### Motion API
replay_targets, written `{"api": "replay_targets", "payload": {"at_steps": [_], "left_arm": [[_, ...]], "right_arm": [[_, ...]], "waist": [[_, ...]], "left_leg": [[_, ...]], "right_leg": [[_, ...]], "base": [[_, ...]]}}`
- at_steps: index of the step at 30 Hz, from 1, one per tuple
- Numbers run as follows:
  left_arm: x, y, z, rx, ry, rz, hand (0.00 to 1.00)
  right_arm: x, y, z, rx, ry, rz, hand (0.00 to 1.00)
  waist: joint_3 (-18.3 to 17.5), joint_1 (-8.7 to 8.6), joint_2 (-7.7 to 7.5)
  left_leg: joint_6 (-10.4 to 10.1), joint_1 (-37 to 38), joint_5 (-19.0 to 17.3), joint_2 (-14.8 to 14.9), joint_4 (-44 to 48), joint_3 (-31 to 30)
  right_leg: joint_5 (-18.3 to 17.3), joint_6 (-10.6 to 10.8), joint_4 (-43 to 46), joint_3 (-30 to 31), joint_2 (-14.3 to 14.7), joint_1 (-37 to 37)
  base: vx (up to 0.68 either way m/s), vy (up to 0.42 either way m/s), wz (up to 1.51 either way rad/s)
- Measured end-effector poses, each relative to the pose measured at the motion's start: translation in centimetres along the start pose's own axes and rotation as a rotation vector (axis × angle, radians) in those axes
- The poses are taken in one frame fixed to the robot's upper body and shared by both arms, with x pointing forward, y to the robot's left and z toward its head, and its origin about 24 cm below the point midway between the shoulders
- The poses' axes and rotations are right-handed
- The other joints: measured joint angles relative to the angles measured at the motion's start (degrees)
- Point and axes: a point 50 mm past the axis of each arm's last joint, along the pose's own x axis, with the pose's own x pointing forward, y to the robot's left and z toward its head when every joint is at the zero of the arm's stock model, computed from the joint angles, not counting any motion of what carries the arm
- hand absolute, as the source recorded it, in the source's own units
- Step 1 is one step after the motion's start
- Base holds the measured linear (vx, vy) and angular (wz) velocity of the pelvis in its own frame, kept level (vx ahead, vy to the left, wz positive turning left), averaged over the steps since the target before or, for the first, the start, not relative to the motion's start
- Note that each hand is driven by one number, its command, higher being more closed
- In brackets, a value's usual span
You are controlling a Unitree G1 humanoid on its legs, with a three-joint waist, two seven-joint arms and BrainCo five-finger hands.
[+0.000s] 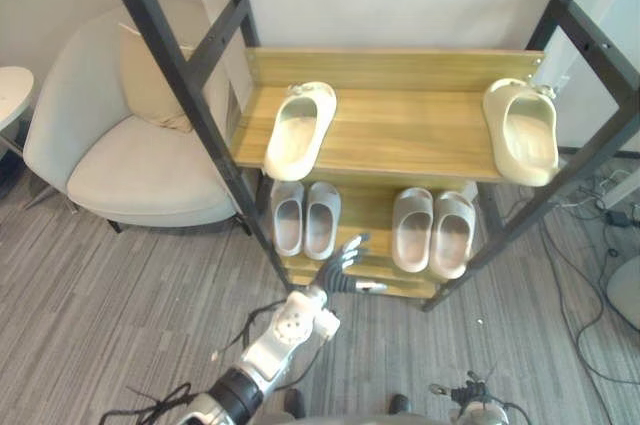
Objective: Organize the slippers on the shoe rack
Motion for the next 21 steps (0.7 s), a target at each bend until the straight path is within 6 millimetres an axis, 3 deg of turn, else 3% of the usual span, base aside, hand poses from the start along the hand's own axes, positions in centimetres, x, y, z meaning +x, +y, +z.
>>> {"api": "replay_targets", "payload": {"at_steps": [6,11,21], "left_arm": [[0.0,2.4,4.4,-0.109,-0.199,0.127,0.0],[-0.3,3.9,6.2,-0.111,-0.282,0.197,0.0],[1.1,9.2,10.4,0.053,-0.408,0.347,0.0]], "right_arm": [[0.0,-0.4,-0.2,0.021,0.012,-0.013,0.0],[0.1,-0.6,-0.3,0.039,0.018,-0.016,0.0],[0.1,-0.6,-0.1,0.039,0.011,0.005,0.0]], "waist": [[-0.1,-0.06,0.03],[-1.4,0.0,0.08],[-1.8,-0.02,-0.21]], "left_leg": [[0.0,0.3,0.0,0.0,-0.1,0.2],[0.0,0.8,0.0,0.0,-0.6,0.4],[0.0,1.0,0.0,0.0,-0.8,0.5]], "right_leg": [[0.1,-0.6,0.0,0.4,0.0,0.0],[0.1,-0.7,-0.1,0.7,0.0,0.1],[0.3,-0.3,-0.4,0.6,0.1,0.3]], "base": [[-0.03,-0.003,-0.02],[-0.01,-0.004,-0.02],[0.0,0.0,0.0]]}}
